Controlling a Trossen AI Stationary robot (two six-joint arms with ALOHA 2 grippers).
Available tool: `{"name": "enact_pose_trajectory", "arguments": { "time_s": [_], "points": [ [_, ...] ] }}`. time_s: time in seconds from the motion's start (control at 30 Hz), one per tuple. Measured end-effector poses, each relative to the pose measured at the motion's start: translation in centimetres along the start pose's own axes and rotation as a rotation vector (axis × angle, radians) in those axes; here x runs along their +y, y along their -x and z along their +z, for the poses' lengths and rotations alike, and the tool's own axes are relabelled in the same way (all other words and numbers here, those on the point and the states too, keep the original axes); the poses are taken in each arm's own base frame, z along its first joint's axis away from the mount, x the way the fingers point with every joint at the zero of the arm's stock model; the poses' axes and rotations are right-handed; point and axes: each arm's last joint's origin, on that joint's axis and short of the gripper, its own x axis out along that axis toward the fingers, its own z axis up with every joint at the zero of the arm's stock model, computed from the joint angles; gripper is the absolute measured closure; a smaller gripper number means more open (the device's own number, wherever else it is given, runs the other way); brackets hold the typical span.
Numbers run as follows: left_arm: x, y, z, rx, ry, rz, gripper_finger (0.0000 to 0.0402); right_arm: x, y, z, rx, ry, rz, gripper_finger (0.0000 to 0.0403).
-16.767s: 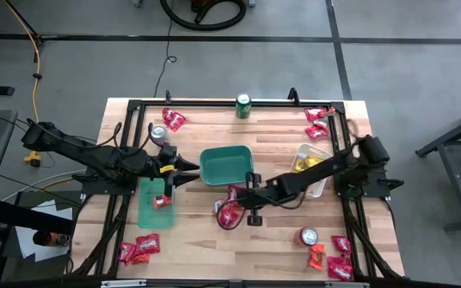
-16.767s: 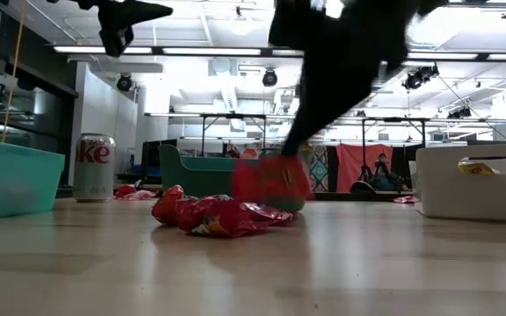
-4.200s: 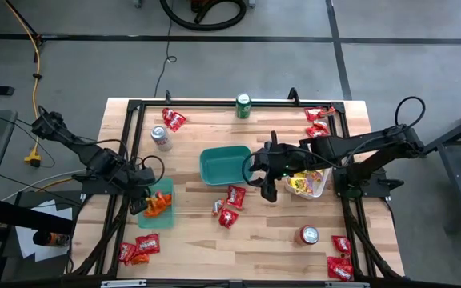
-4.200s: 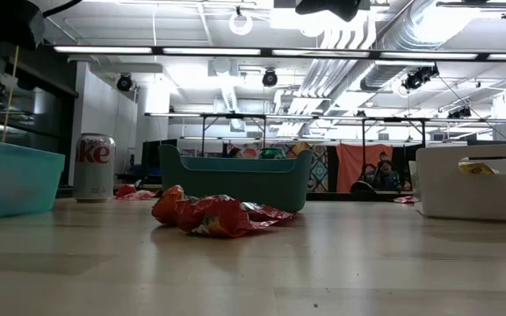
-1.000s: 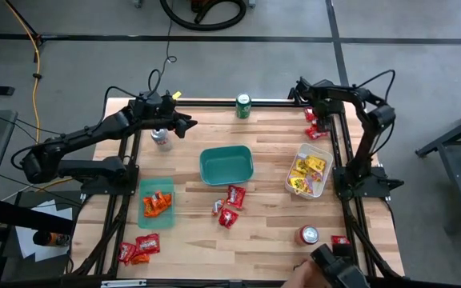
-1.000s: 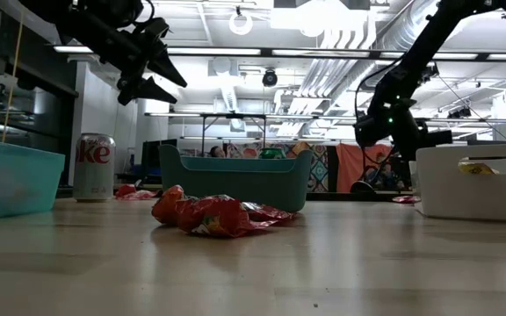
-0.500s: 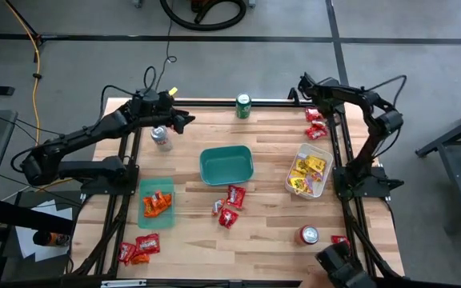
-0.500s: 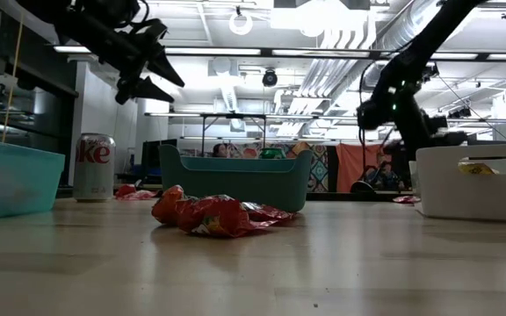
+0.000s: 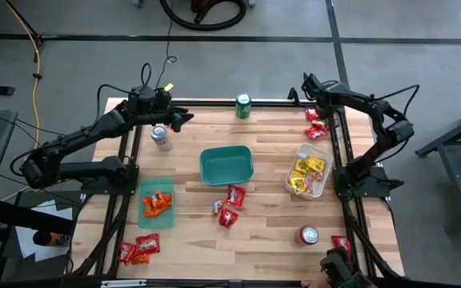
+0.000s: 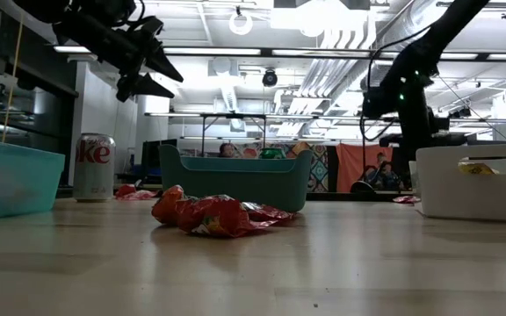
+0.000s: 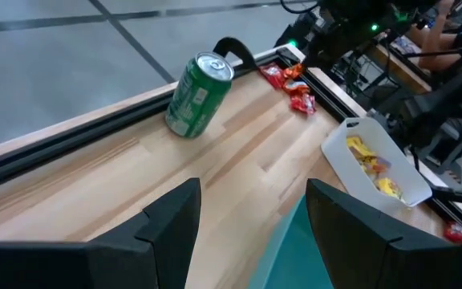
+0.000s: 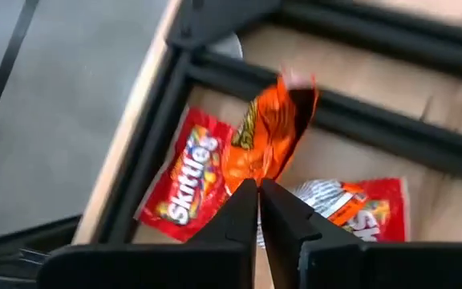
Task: Sort candy
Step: Put the orange chocolate into the light green bin
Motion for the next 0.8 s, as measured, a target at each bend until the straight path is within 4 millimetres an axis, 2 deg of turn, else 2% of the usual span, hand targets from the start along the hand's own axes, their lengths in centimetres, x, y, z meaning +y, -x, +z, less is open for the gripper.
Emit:
{"name": "enact_pose_trajectory", "arguments": {
  "time_s": [0.17, 0.3, 0.5, 0.8],
  "points": [
    [0.0, 0.0, -0.1, 0.007, 0.014, 0.002, 0.0188, -1.5, -1.3, -1.5, 0.022, 0.003, 0.042, 0.0355],
    [0.0, 0.0, -0.1, 0.006, 0.005, 0.004, 0.0188, -2.2, -1.3, -1.3, -0.011, -0.025, 0.058, 0.0308],
    [0.2, 0.0, 0.0, 0.002, -0.003, 0.013, 0.0188, -1.9, -1.6, -1.0, -0.095, -0.143, 0.128, 0.0241],
    [0.8, 0.2, 0.2, -0.011, 0.009, 0.038, 0.0188, -1.0, -2.2, -1.0, -0.136, -0.261, 0.119, 0.0234]
  ]
}}
